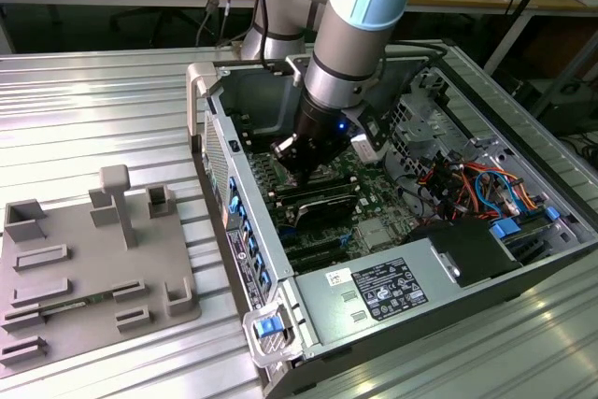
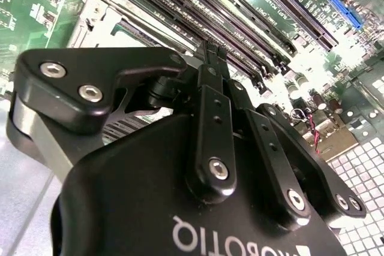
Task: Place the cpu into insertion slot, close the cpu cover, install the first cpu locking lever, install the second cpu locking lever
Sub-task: 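Install the second cpu locking lever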
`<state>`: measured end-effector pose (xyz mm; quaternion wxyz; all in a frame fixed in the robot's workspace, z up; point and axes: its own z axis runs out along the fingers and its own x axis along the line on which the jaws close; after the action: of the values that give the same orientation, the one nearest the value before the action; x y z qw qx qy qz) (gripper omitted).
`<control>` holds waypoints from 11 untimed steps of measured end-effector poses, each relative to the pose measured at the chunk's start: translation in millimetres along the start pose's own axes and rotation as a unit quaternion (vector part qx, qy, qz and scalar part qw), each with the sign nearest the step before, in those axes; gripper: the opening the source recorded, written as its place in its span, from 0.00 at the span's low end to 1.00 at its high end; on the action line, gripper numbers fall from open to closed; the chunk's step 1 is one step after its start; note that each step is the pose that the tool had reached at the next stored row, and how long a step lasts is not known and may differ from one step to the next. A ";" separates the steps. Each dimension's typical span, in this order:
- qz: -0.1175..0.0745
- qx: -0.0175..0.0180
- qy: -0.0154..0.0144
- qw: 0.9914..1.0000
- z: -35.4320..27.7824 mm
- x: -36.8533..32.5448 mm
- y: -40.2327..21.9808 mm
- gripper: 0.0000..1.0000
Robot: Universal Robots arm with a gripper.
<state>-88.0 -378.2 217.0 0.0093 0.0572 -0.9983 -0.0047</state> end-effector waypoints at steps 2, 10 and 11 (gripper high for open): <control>0.000 0.000 0.000 1.000 0.3 0.8 0.1 0.11; 0.000 0.000 0.000 1.000 1.3 6.3 0.7 0.11; 0.000 -0.001 0.000 1.000 1.3 6.3 0.7 0.11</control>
<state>-94.4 -378.2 215.9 0.0093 0.0572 -0.9983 -0.0053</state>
